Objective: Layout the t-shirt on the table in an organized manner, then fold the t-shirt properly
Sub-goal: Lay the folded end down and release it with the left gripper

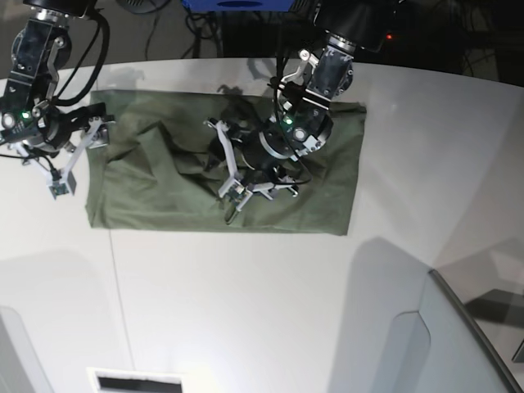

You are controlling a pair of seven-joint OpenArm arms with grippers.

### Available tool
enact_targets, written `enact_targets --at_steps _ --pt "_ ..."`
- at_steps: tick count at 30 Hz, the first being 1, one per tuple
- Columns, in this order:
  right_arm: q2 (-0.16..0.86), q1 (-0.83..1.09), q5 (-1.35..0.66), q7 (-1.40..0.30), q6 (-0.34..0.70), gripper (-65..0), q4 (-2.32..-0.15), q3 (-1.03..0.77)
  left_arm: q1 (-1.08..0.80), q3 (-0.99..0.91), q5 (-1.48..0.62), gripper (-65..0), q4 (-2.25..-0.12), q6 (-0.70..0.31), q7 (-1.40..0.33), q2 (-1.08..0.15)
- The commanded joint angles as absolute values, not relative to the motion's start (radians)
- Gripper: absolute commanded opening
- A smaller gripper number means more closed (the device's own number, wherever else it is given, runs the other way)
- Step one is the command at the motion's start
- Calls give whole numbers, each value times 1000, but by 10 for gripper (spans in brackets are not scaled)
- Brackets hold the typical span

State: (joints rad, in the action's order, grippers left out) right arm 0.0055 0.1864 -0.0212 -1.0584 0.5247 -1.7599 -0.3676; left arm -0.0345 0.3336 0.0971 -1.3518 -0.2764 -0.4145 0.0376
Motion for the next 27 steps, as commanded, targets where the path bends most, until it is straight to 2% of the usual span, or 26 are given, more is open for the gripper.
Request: enact_targets --at_steps 1,5,7,8,9,10,11,18,21,22,24,27 --pt "15 176 -22 -1049 526 -155 -1773 -372 -15 325 85 -298 -1400 -274 -387 42" --pt "15 174 -22 -1049 526 -155 -1773 -372 -24 249 94 -301 -1503 -274 -461 35" --pt "15 174 -22 -1049 526 -155 -1773 -372 -27 174 94 -342 -1558 -274 -519 28" --pt "15 174 -22 -1049 526 -155 -1773 -372 -27 140 96 -395 -1575 -274 -536 18" --pt "15 174 -22 -1049 526 -155 -1773 -372 -28 114 96 -474 -1586 -274 -542 4" --pt "15 174 -22 -1049 526 -155 -1773 -372 -30 85 96 -584 -1587 -274 -541 -10" --pt "15 174 -22 -1049 526 -155 -1773 -372 -36 56 96 -650 -1584 -274 -541 -19" --pt "15 171 -22 -1049 526 -155 -1773 -366 -44 -45 84 -650 -1535 -274 -542 -45" --pt "15 171 -22 -1049 526 -155 -1773 -366 -70 -70 82 -360 -1547 -274 -542 -39" --pt "15 171 -22 -1049 526 -155 -1773 -366 -74 -76 82 -296 -1549 -275 -542 -39" --pt "15 174 -22 -1049 526 -155 -1773 -371 -79 -77 56 -235 -1546 -278 -542 -41" --pt "15 174 -22 -1049 526 -155 -1773 -371 -79 -74 -67 -222 -1527 -278 -542 -76"
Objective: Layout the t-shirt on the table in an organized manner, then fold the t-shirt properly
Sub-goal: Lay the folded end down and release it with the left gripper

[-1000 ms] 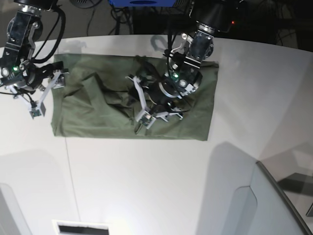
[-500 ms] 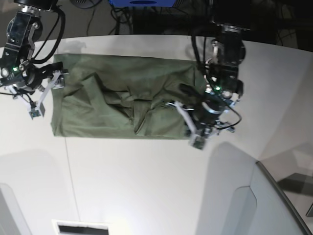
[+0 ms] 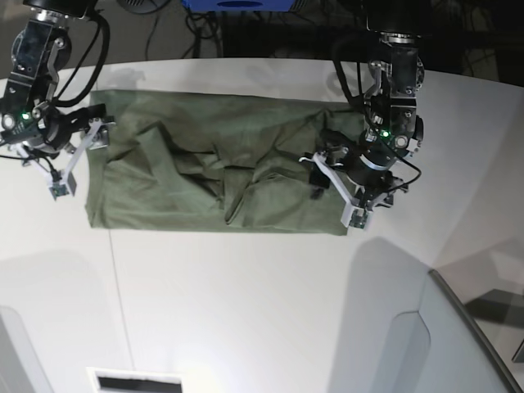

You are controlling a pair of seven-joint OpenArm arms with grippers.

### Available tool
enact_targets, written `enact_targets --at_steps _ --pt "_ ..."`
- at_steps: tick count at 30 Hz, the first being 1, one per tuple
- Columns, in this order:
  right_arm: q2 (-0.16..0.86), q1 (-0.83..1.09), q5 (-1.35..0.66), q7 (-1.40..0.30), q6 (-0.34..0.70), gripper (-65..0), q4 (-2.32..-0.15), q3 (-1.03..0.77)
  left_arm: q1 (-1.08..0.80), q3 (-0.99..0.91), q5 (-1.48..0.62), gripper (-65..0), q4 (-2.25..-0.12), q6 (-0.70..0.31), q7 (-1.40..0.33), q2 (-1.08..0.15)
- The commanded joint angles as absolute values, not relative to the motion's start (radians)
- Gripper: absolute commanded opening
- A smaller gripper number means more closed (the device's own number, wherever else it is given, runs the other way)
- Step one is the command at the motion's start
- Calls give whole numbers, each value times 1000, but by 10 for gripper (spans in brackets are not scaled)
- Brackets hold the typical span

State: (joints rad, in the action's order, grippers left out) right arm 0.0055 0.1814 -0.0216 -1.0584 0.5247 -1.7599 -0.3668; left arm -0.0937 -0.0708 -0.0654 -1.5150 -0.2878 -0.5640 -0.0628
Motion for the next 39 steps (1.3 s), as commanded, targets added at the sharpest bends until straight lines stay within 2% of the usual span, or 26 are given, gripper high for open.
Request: enact_targets --at_steps 1,7,27,29,31,33,34,39 --pt "15 174 -22 -1049 526 -155 -1773 -371 -81 -70 -113 -222 -1517 -278 -542 -90" --pt "15 173 -22 -1049 526 -155 -1773 -366 -81 -65 -280 -222 -1457 -278 -542 -151" --pt "15 173 -22 -1049 529 -155 -1773 -364 -81 10 -291 -227 -1446 -278 -542 -145" --pt "15 173 -22 -1049 529 -155 -1773 -364 -81 10 -291 -283 -1446 -278 -542 -145" --pt "15 173 -22 -1049 529 -155 -1773 -364 -81 10 -291 -425 -1446 -278 -542 -145" --pt "15 173 -22 -1049 529 -155 -1773 -364 -81 10 -291 -602 -1446 -278 -542 -143" --pt "15 173 -22 -1049 529 -155 -1773 -364 -81 10 -291 -650 -1446 -278 -542 -143" --pt "15 173 -22 -1049 529 -155 -1773 -364 -81 12 -292 -650 -1446 -278 -542 -137"
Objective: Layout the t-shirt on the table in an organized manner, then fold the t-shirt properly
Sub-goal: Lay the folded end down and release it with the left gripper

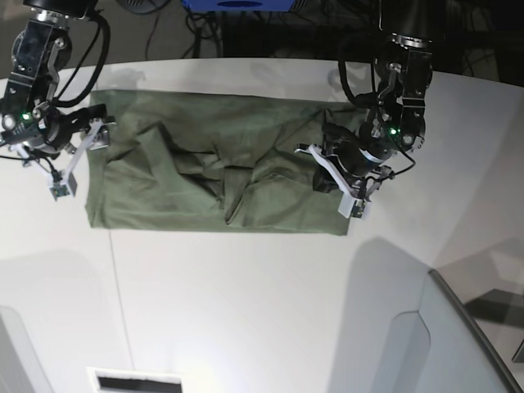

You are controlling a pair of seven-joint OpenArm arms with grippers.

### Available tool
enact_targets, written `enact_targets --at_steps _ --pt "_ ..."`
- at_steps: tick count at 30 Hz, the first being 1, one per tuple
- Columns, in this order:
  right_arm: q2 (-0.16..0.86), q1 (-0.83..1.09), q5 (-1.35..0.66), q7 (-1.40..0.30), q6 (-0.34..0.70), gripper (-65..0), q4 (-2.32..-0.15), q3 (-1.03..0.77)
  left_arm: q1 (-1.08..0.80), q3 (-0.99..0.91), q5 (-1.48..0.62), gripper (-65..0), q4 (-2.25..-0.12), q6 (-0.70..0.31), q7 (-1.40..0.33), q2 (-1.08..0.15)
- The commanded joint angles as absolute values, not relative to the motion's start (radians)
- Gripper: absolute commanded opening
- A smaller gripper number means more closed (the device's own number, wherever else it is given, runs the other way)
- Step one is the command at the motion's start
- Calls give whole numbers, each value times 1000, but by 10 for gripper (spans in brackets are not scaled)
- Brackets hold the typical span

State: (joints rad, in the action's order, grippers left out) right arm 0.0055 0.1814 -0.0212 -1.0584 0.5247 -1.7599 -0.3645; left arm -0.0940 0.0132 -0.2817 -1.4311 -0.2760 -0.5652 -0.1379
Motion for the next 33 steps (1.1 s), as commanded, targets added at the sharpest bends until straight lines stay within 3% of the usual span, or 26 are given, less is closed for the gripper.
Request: enact_targets --at_steps 1,14,21,29,33 --pt "15 173 -22 -1049 529 -155 -1773 -364 -81 12 -292 -650 -1446 -278 -542 -133" --pt "15 171 -22 -1049 529 -155 -1773 -364 -94 24 -291 -650 -1498 -278 -541 -110" --pt "15 174 -22 -1049 529 -155 -1773 -364 -73 -38 -229 -650 -1547 -197 -538 -150" --pt "15 174 -22 -1049 529 -155 -1773 -364 -36 -39 -177 -650 -1415 -205 -536 -159" --pt "15 174 -22 -1049 529 -155 -1773 -364 -36 -39 -179 -650 -1406 -269 -536 -139"
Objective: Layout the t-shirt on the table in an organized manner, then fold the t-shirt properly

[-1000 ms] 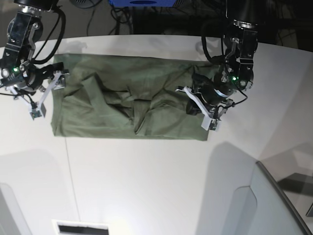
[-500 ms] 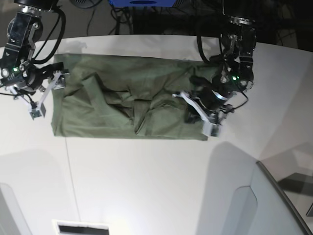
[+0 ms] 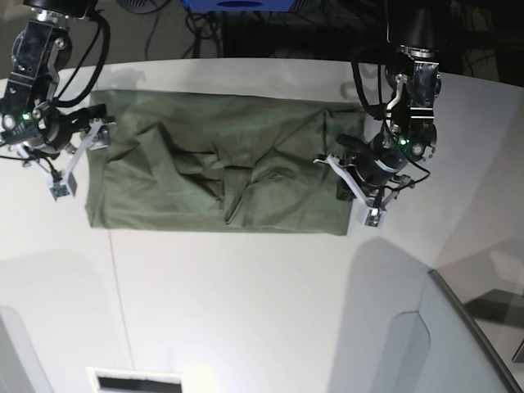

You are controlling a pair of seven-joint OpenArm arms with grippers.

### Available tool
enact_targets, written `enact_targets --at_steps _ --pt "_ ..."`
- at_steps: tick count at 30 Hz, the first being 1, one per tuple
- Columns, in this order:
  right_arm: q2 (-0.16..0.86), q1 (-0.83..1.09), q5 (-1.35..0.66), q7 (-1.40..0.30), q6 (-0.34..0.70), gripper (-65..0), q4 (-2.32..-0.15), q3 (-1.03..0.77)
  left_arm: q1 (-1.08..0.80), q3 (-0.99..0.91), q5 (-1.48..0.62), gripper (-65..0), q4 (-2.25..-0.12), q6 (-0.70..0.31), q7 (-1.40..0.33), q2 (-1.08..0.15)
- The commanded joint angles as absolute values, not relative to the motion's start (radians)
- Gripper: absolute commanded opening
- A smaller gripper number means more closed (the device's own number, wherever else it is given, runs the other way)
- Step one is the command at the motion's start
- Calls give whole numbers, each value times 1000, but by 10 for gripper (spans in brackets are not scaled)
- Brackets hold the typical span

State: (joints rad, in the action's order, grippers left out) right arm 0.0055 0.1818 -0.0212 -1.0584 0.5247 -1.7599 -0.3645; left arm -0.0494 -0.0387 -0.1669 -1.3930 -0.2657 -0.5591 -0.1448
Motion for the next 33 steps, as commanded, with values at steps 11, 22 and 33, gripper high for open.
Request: enact_targets --at_steps 11,22,33 --pt "15 171 -22 -1049 529 -155 -1773 -364 -59 25 -179 -650 -1405 -271 -538 -116" --pt "15 173 -22 -1049 529 -155 -1773 -366 -79 153 -200 -650 -1420 -271 -541 -101" --pt "15 170 -22 -1049 529 -155 -1771 -366 -64 415 -418 -650 -1466 -272 -541 -170"
